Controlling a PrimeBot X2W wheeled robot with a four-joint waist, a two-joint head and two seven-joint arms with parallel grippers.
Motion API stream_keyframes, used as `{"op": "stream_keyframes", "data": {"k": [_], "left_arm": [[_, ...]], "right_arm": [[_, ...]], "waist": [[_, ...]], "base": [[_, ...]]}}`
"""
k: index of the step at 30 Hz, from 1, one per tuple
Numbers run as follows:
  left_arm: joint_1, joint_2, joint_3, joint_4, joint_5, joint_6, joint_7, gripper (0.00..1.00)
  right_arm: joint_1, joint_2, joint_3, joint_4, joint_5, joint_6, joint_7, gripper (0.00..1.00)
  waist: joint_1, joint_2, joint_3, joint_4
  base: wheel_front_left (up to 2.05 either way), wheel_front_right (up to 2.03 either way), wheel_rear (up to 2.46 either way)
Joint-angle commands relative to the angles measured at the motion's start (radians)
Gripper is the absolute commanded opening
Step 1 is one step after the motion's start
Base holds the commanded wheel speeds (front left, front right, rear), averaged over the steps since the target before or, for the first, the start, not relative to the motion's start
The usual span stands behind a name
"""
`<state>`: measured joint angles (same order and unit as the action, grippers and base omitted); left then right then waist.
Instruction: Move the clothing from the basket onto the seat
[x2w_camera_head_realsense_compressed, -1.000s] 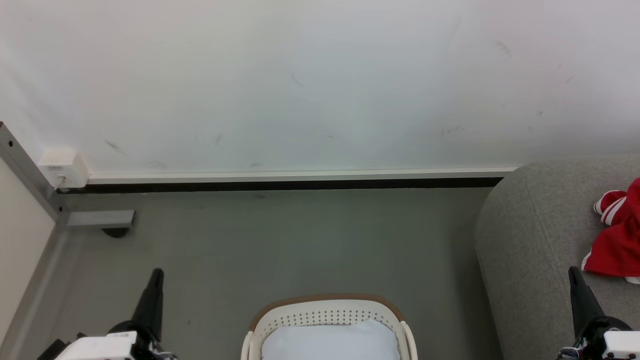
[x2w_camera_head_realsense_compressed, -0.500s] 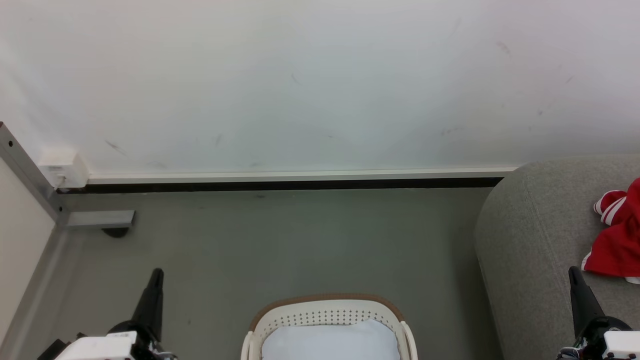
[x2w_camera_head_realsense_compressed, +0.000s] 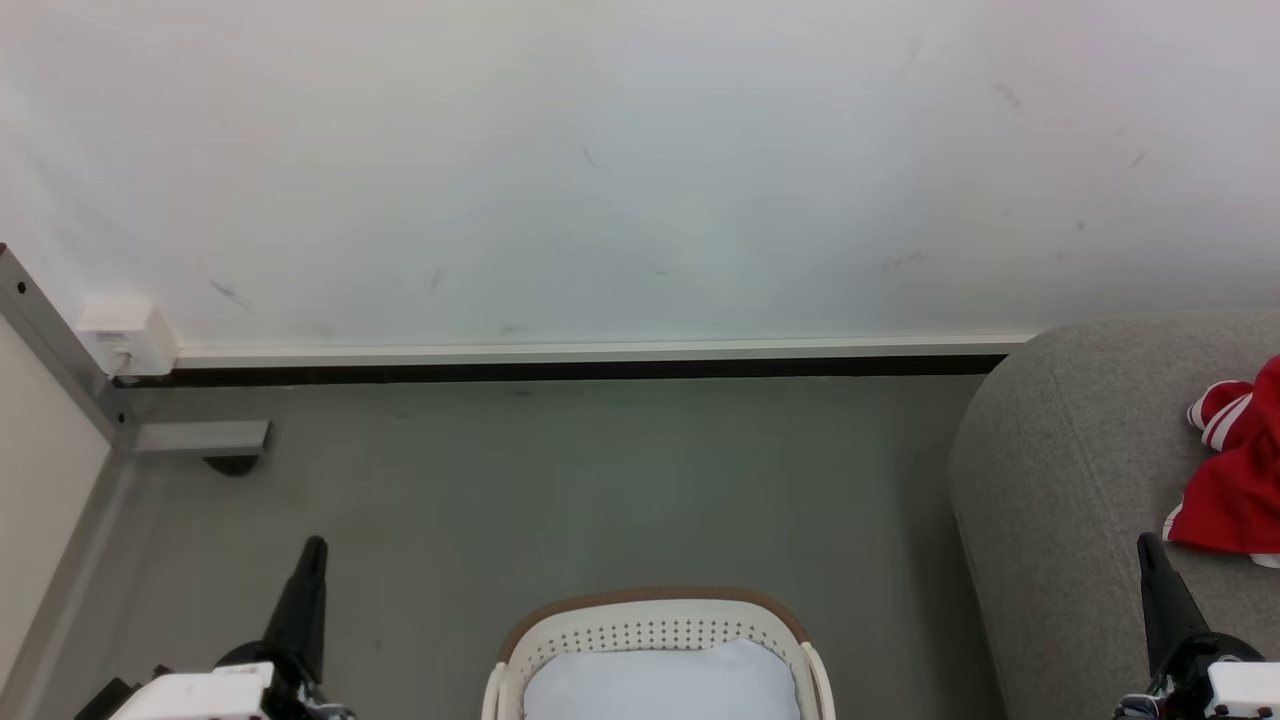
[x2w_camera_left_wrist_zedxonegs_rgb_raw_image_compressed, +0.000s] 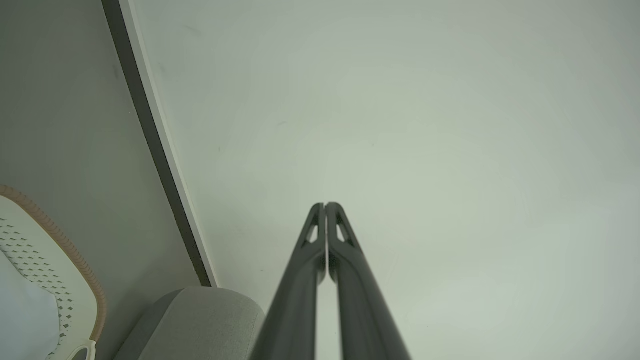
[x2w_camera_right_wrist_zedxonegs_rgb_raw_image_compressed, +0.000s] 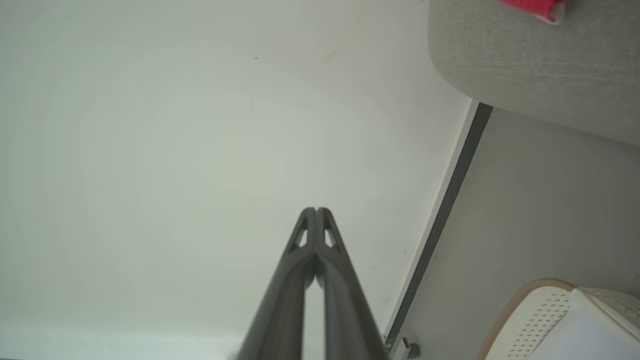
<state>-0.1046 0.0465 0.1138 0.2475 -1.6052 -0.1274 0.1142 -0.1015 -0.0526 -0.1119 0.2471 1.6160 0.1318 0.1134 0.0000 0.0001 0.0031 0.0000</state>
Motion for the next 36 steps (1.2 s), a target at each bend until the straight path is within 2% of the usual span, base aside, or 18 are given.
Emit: {"op": "stream_keyframes", "data": {"k": [1,36], "left_arm": [[-0.008,0.007,0.002,-0.004,-0.014,-0.007,0.003,0.0],[-0.008,0.007,0.002,-0.004,-0.014,-0.007,0.003,0.0]], "right_arm": [[-0.012,0.002,-0.005,-0.006,-0.003,-0.002,0.002,0.0],[-0.012,0.002,-0.006,-0.005,-0.005,-0.002,0.004,0.0]], "waist": [[0.0,-0.0001,0.0,0.0],[0.0,-0.0001,0.0,0.0]], "base": [[0.0,0.0,0.0],[0.0,0.0,0.0]]}}
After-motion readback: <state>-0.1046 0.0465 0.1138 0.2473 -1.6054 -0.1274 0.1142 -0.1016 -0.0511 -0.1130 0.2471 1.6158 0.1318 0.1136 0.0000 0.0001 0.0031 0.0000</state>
